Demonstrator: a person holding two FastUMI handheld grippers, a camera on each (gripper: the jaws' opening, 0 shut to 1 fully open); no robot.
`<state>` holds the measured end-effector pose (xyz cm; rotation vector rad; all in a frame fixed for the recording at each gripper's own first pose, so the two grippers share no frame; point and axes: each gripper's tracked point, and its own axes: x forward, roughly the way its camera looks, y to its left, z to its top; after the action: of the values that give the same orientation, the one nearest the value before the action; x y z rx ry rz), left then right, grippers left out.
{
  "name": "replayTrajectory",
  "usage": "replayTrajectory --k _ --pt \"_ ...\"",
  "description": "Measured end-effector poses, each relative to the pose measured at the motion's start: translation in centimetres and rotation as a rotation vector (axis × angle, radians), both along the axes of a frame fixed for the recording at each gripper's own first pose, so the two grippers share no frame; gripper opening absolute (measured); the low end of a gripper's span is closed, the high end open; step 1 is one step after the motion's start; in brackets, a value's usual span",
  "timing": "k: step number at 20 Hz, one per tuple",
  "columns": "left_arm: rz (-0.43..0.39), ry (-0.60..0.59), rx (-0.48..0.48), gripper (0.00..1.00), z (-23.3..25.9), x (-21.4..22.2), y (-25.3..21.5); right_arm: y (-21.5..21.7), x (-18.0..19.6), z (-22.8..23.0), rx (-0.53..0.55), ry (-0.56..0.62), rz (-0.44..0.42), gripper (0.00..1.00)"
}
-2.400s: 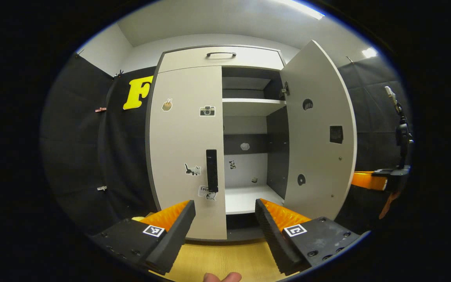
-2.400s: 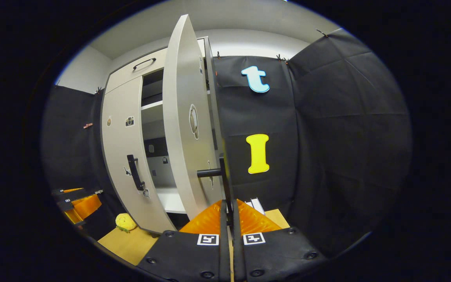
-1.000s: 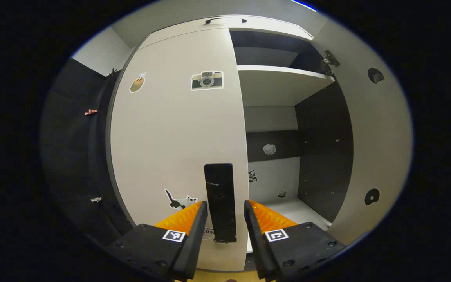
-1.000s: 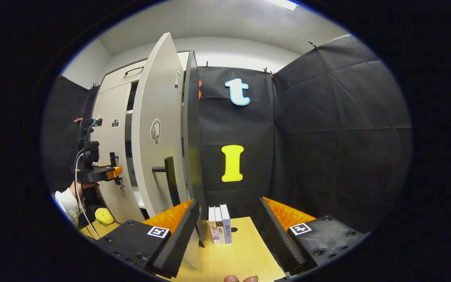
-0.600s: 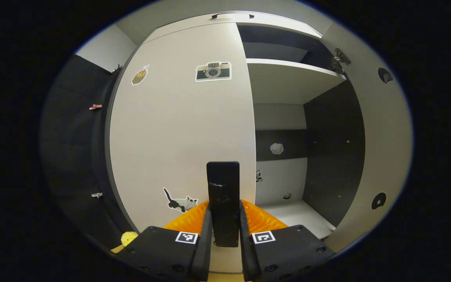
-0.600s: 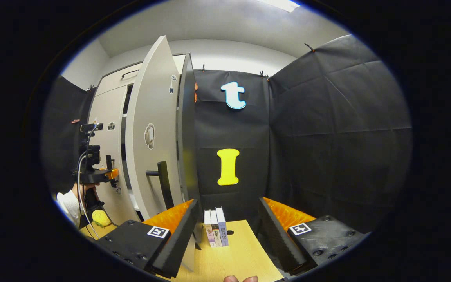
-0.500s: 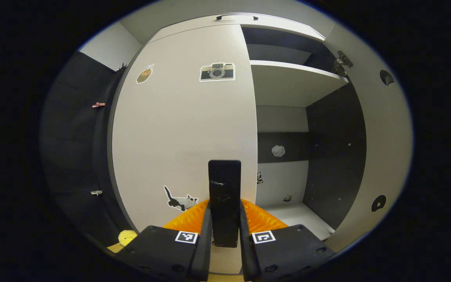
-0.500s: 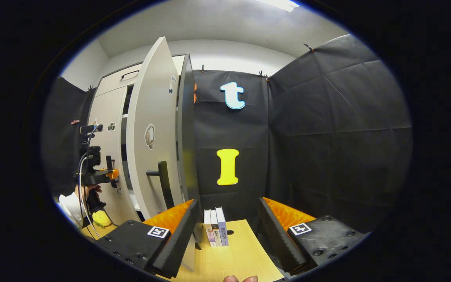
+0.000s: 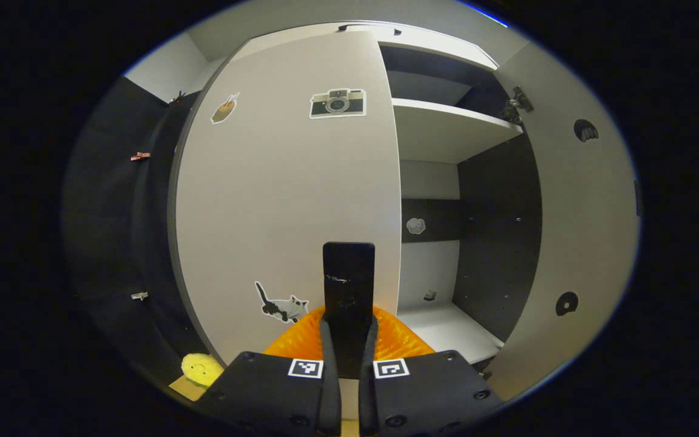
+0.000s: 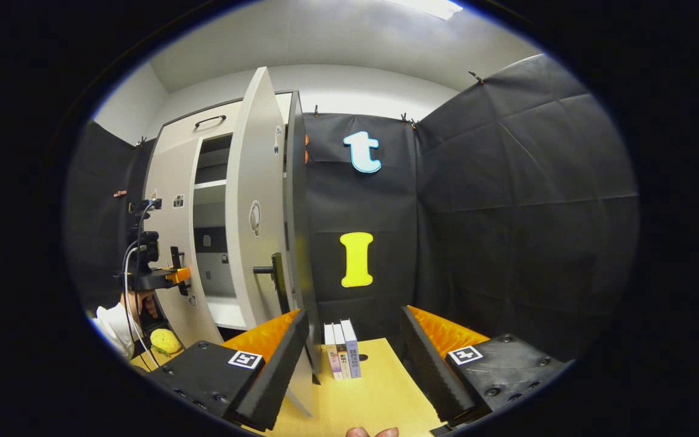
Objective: Open the right door of the double-door shoe cabinet with the right hand, and open the left door with the left hand.
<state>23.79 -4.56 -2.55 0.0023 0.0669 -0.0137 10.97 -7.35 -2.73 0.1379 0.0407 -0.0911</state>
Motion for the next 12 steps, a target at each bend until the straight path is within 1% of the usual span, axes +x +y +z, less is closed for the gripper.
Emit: replayTrajectory --k 2,5,8,12 --pt "-0.027 0.006 -0.008 0.16 0.6 -3.5 1.0 0.8 -0.4 0.3 0.021 -0.012 -0.008 0.95" --pt "-0.061 0.027 -0.02 0.16 0.1 -7.0 2.7 2.1 -0.5 1.0 0.037 -0.036 -0.006 0.96" --pt "-0.082 0.036 -0.054 0.16 0.2 -9.1 4.0 3.2 -0.9 1.1 0.012 -0.052 -0.014 0.96" --pt "-0.078 0.03 -0.059 0.16 0.3 -11.5 6.0 5.3 -1.5 1.3 0.009 -0.052 0.003 0.96"
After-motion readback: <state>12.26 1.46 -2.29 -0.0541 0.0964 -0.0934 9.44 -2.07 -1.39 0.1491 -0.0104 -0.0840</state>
